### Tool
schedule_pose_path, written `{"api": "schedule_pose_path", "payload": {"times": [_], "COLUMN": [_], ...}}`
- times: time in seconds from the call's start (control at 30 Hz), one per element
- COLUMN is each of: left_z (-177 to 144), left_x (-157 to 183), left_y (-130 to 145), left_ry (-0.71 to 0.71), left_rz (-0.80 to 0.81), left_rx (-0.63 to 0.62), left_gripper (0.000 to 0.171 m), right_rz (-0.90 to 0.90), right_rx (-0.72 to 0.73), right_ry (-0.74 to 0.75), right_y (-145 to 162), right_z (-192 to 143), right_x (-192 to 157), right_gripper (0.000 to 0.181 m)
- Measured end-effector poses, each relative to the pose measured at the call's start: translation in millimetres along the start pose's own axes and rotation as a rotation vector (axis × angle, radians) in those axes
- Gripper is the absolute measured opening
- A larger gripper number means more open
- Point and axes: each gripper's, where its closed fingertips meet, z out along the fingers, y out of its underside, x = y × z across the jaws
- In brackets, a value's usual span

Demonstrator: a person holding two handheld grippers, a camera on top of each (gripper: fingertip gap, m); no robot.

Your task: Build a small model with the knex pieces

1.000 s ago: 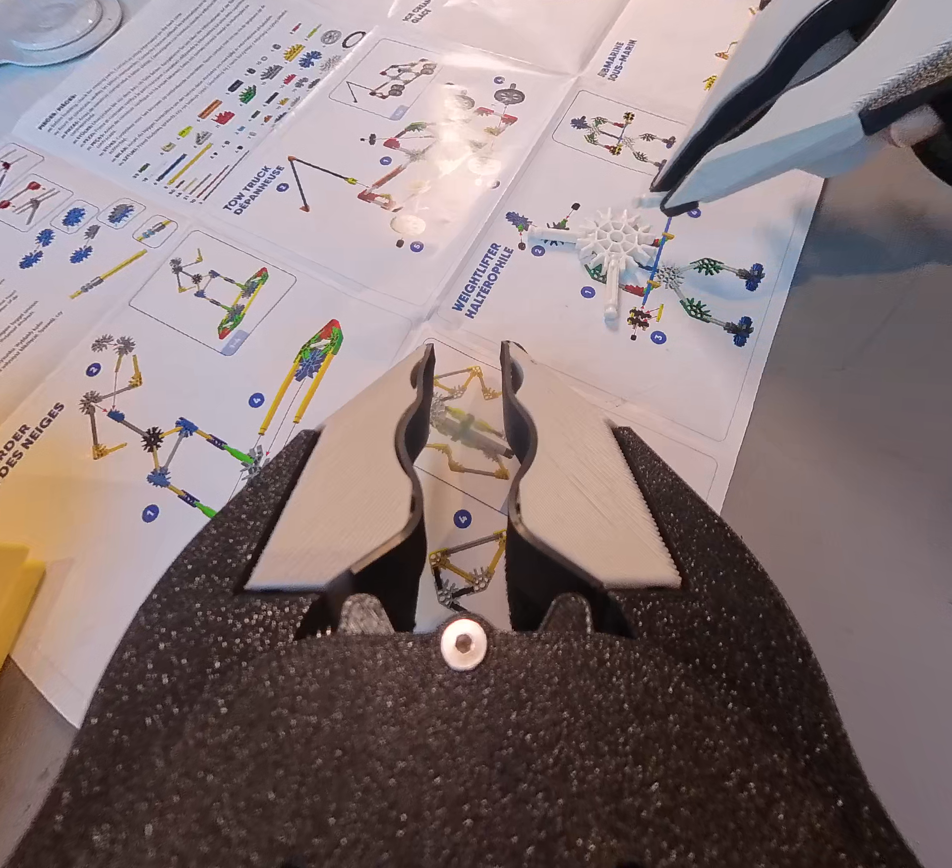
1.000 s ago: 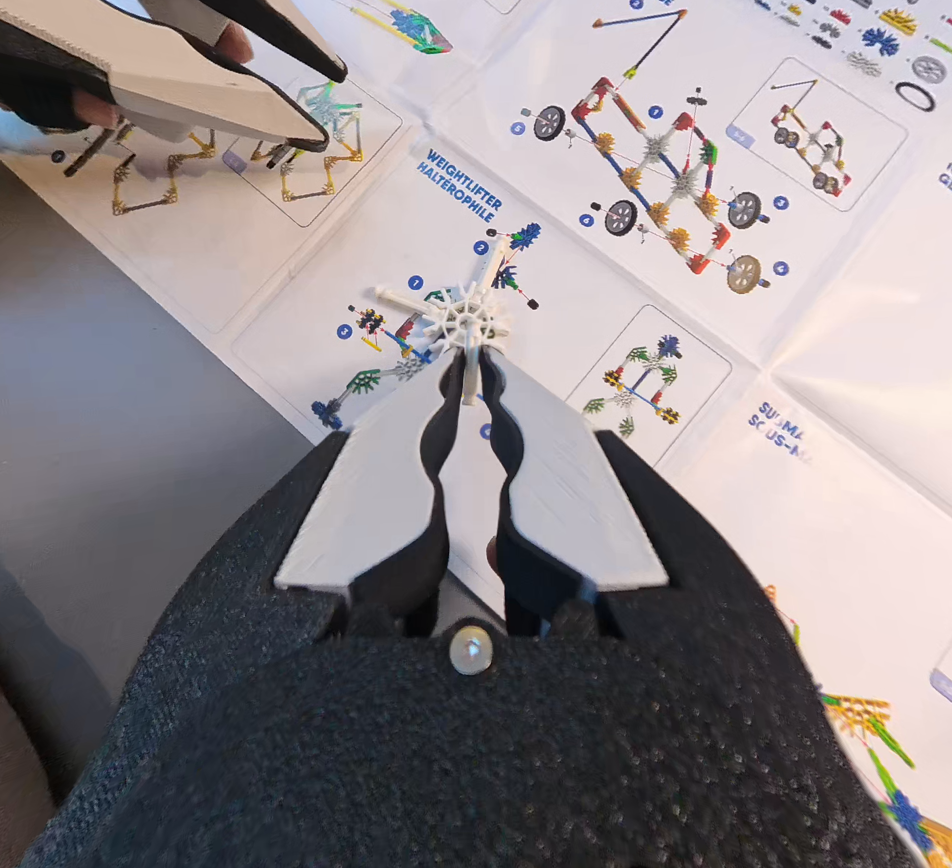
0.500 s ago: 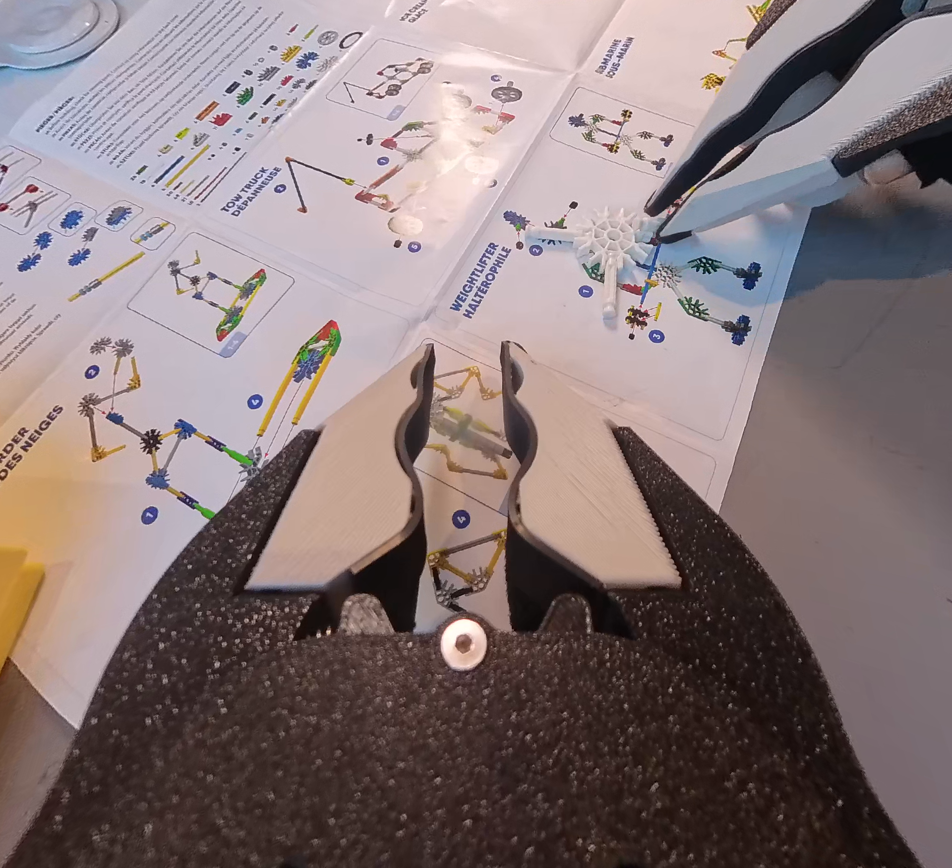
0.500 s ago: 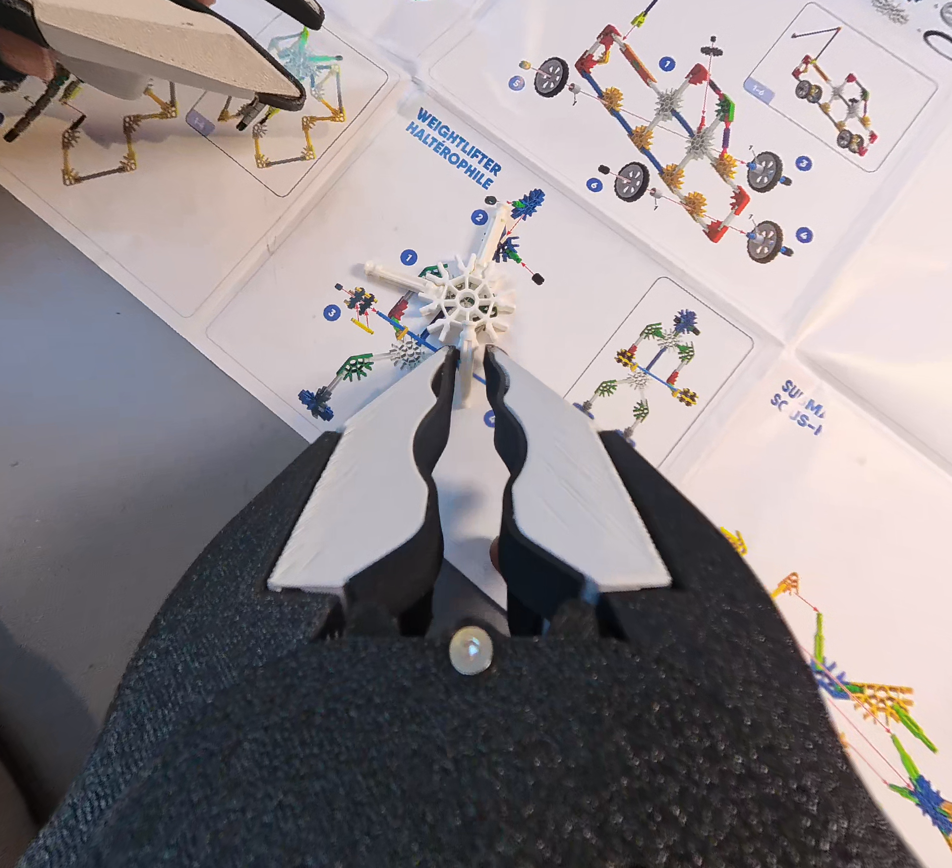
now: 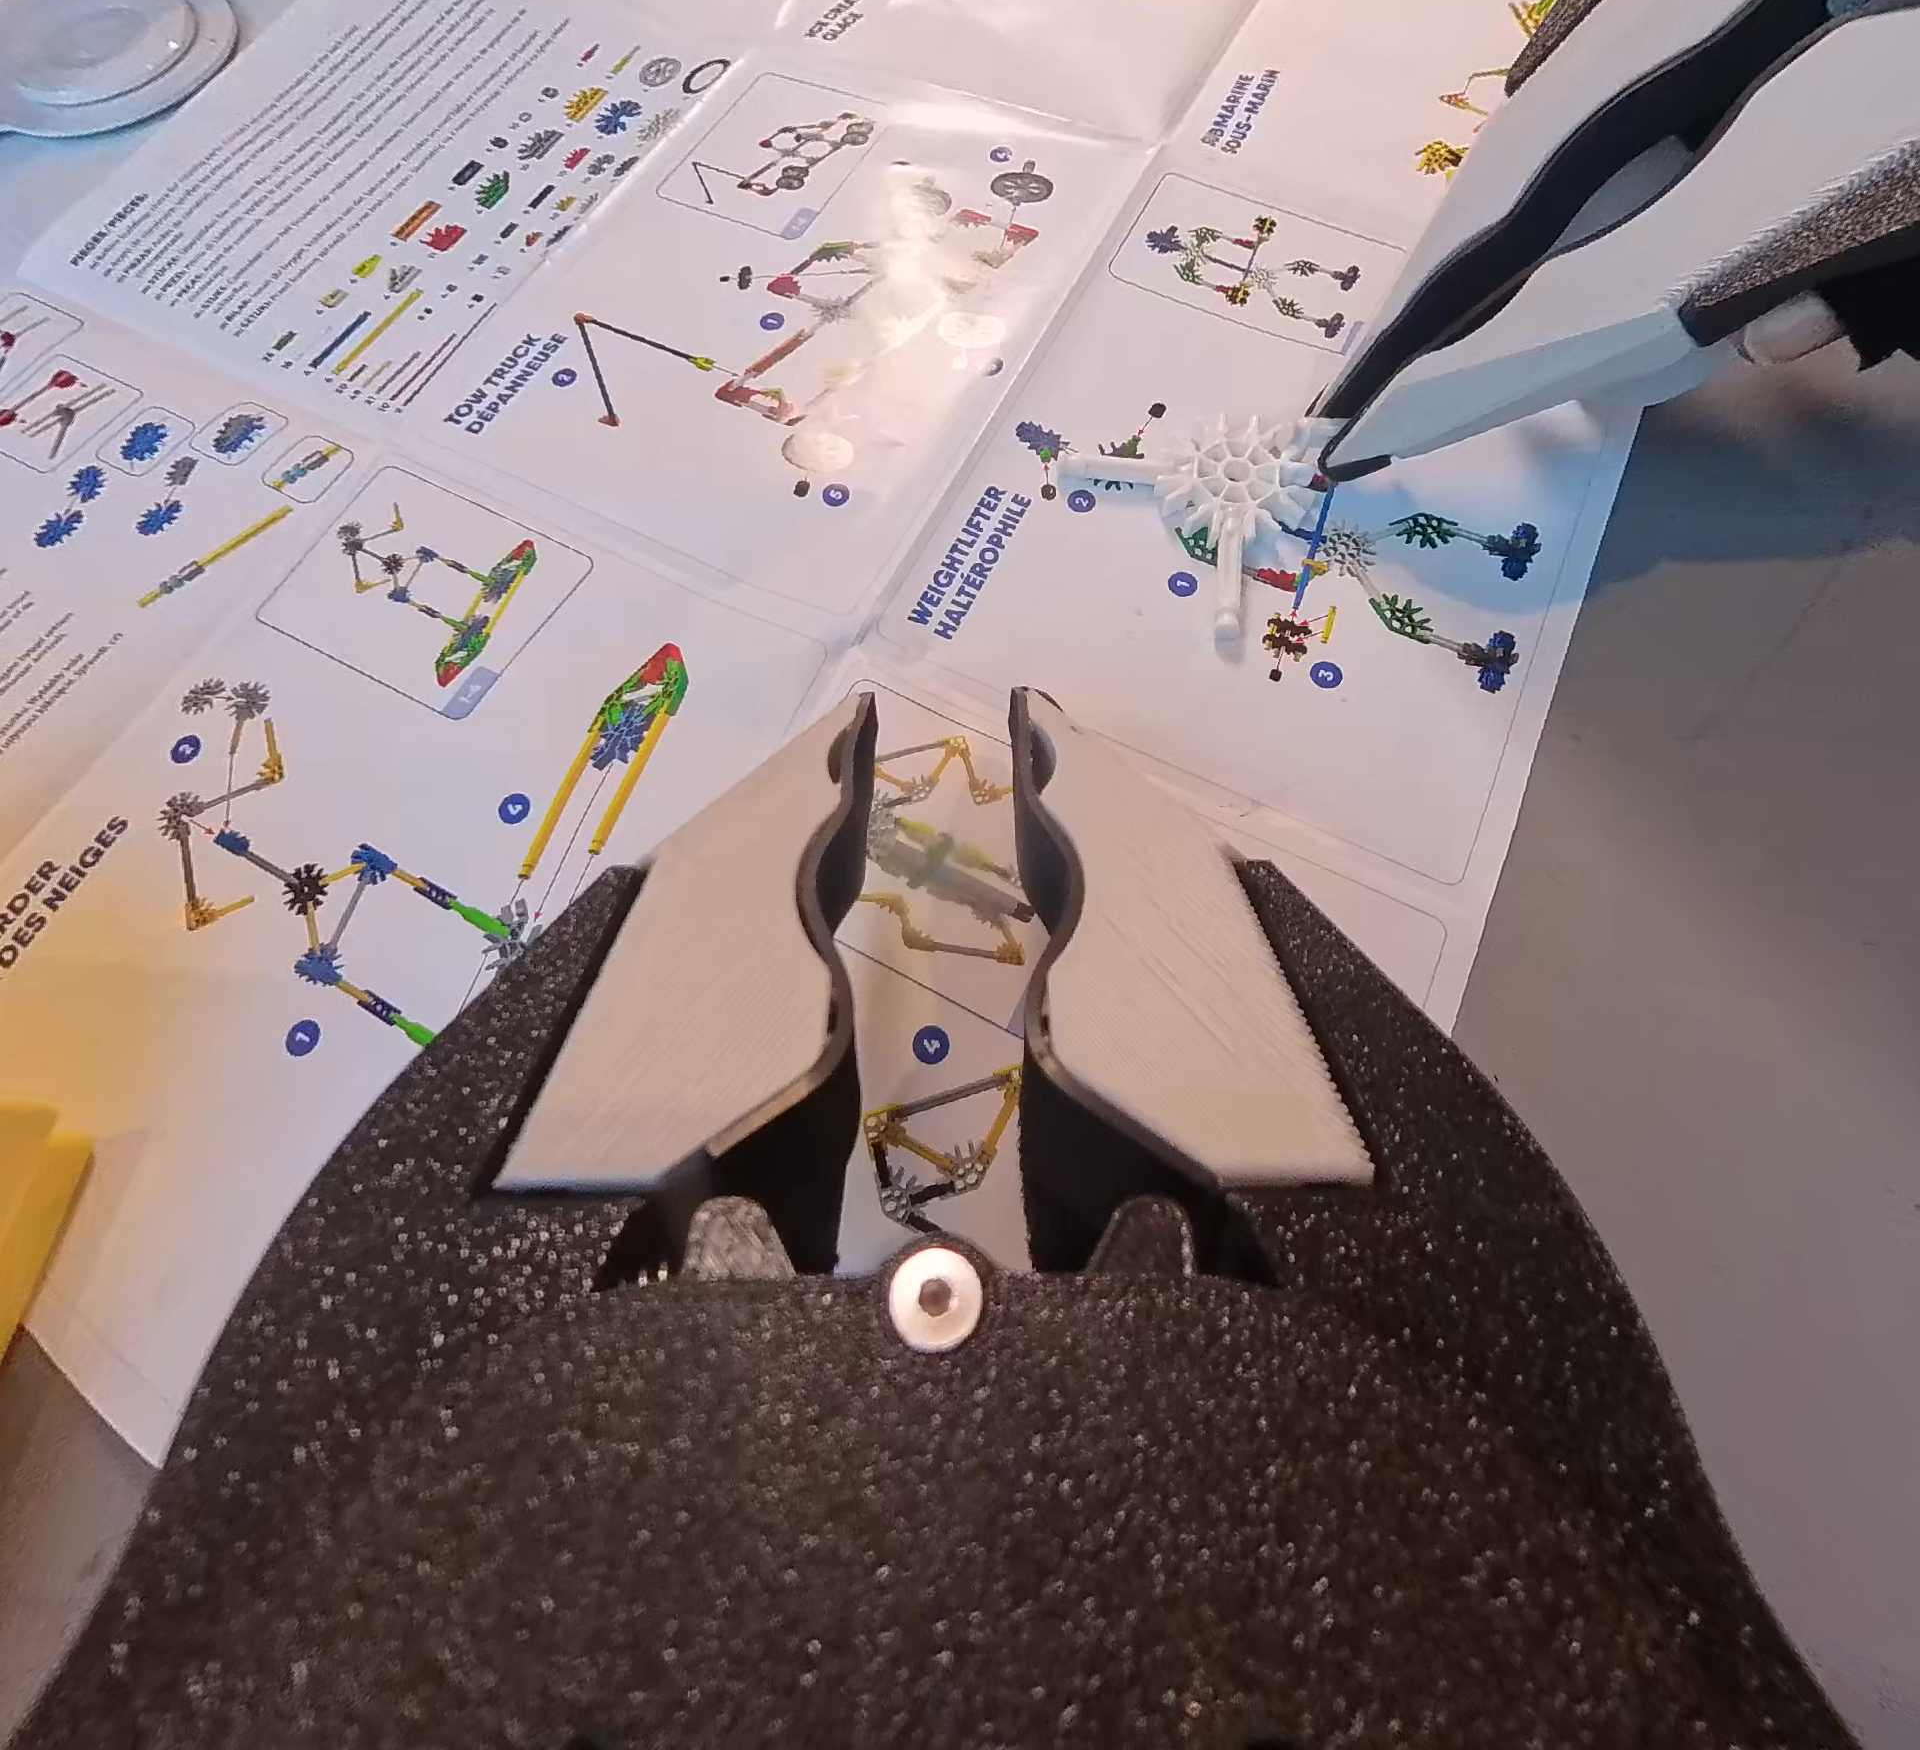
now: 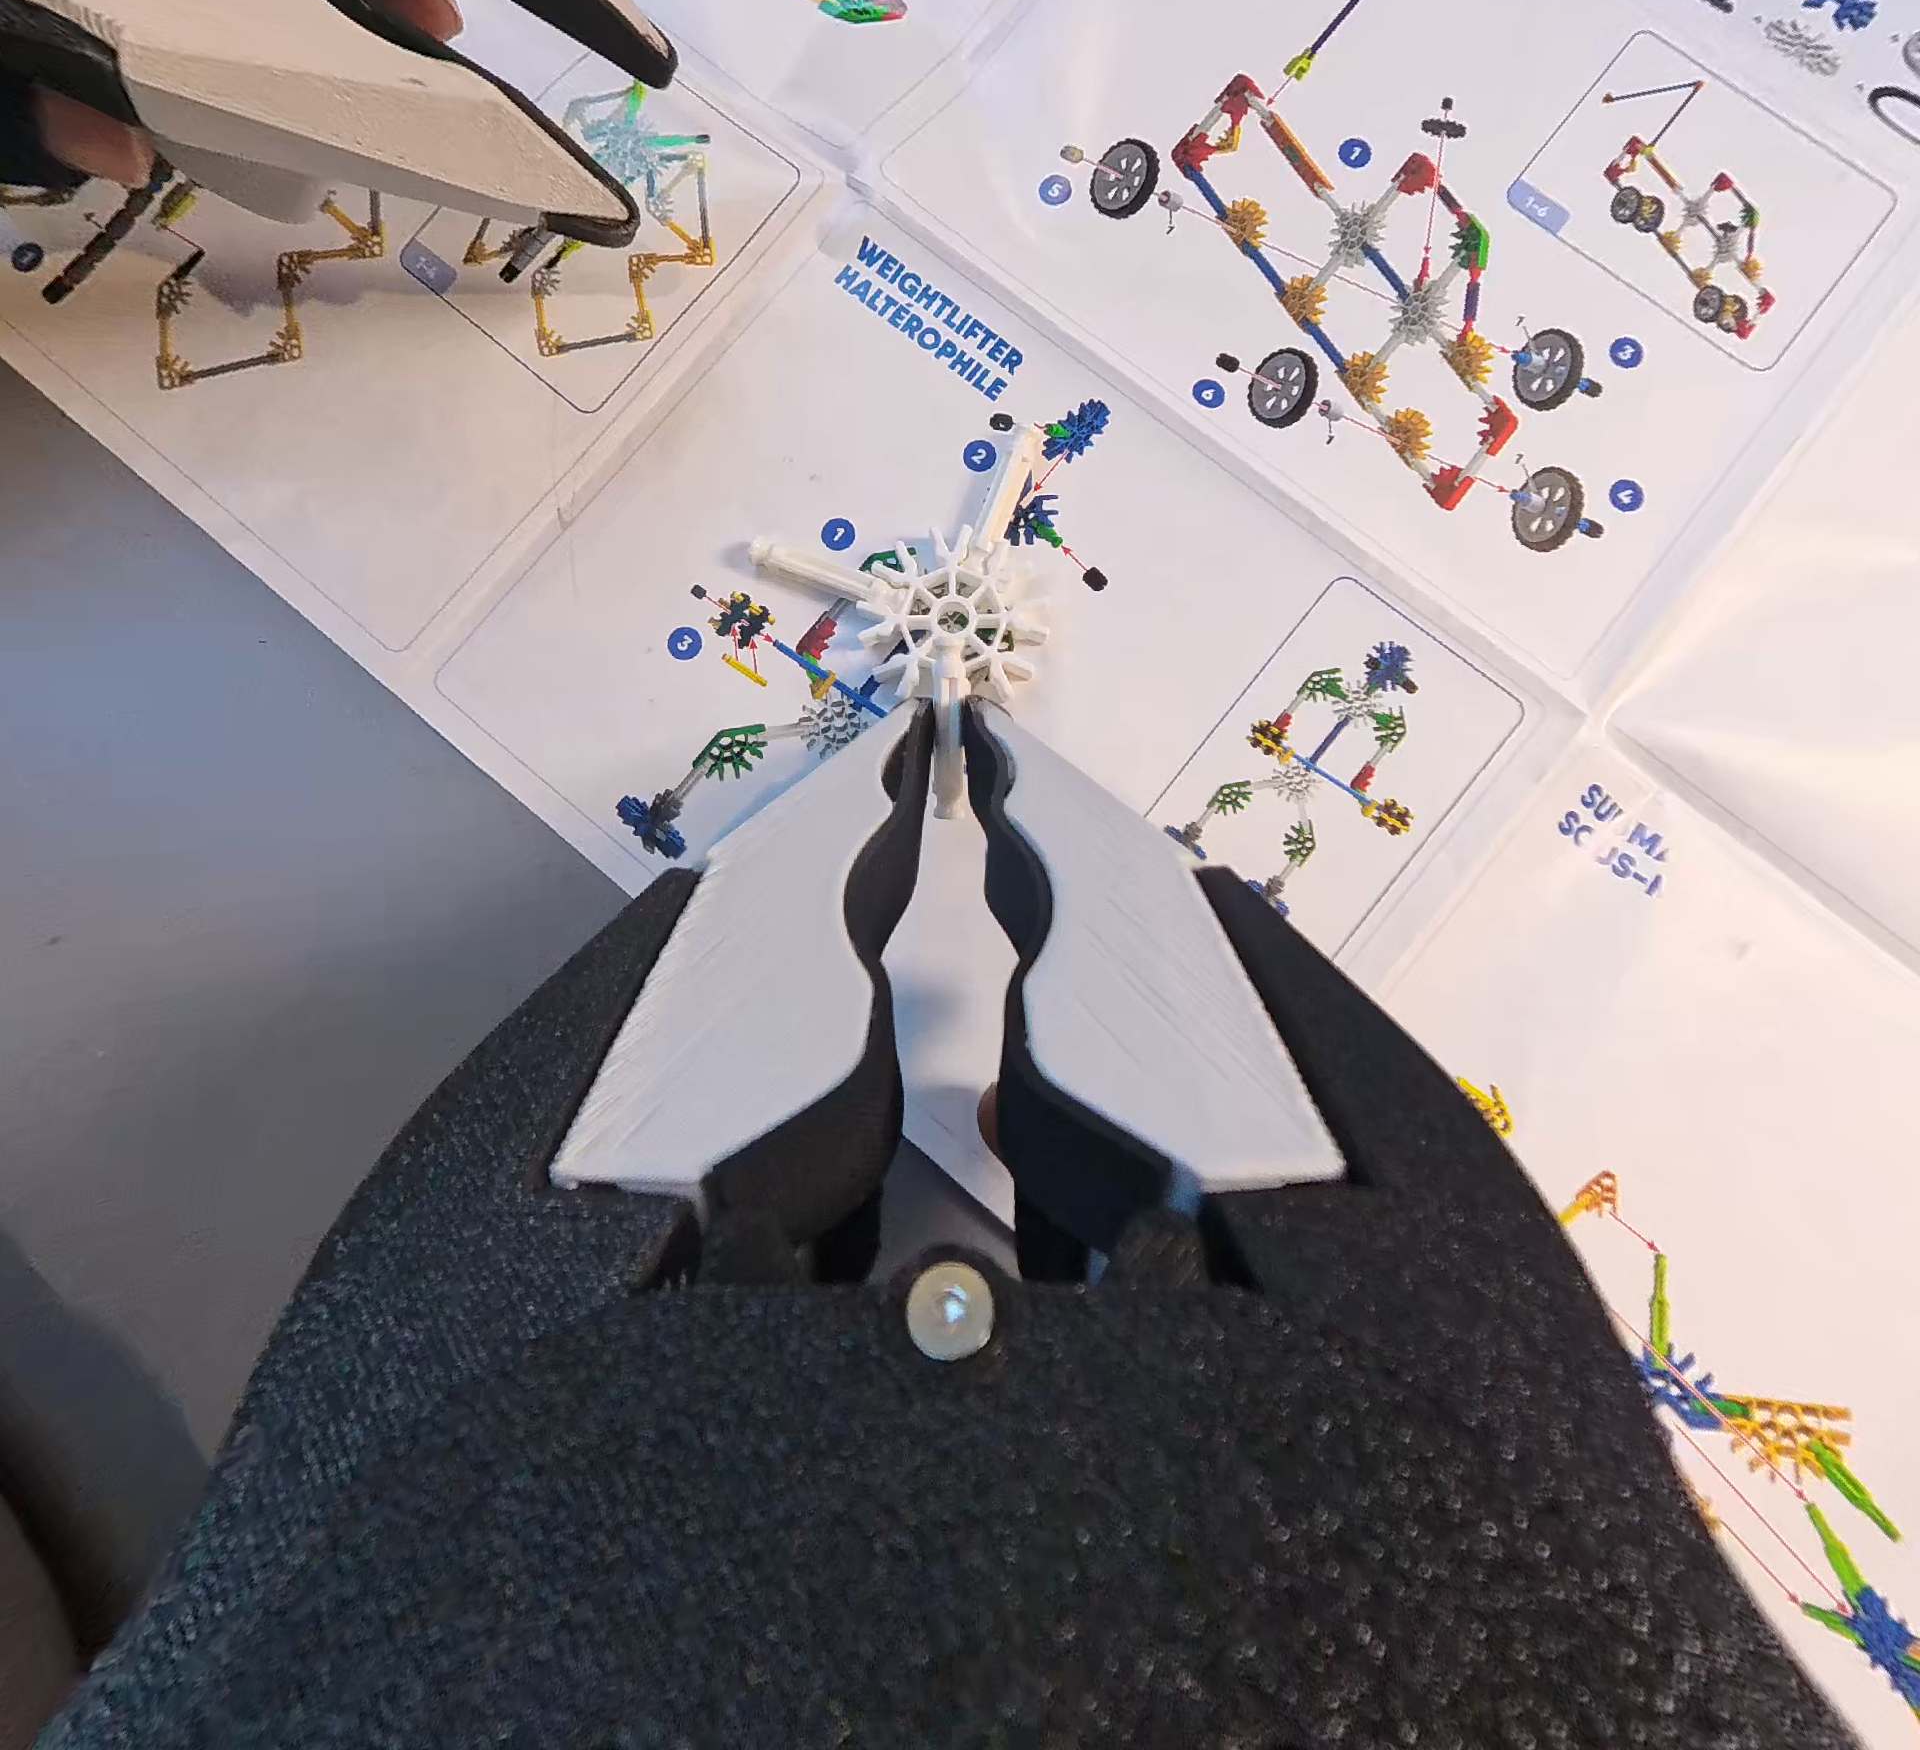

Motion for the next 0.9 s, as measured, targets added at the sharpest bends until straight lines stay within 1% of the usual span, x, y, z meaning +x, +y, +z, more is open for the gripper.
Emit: {"api": "schedule_pose_path", "payload": {"times": [0.47, 0.7, 0.9], "left_z": [0, 0, 0], "left_x": [1, 3, 3], "left_y": [0, 0, 0], "left_ry": [0.004, 0.005, 0.005], "left_rz": [0.002, 0.016, 0.016], "left_rx": [0.001, -0.003, -0.002], "left_gripper": [0.023, 0.024, 0.023], "right_rz": [0.067, 0.094, 0.071], "right_rx": [-0.039, -0.048, -0.048], "right_ry": [-0.032, -0.037, -0.021], "right_y": [6, 7, 5], "right_z": [1, 1, -2], "right_x": [-8, -12, -10], "right_gripper": [0.005, 0.009, 0.01]}}
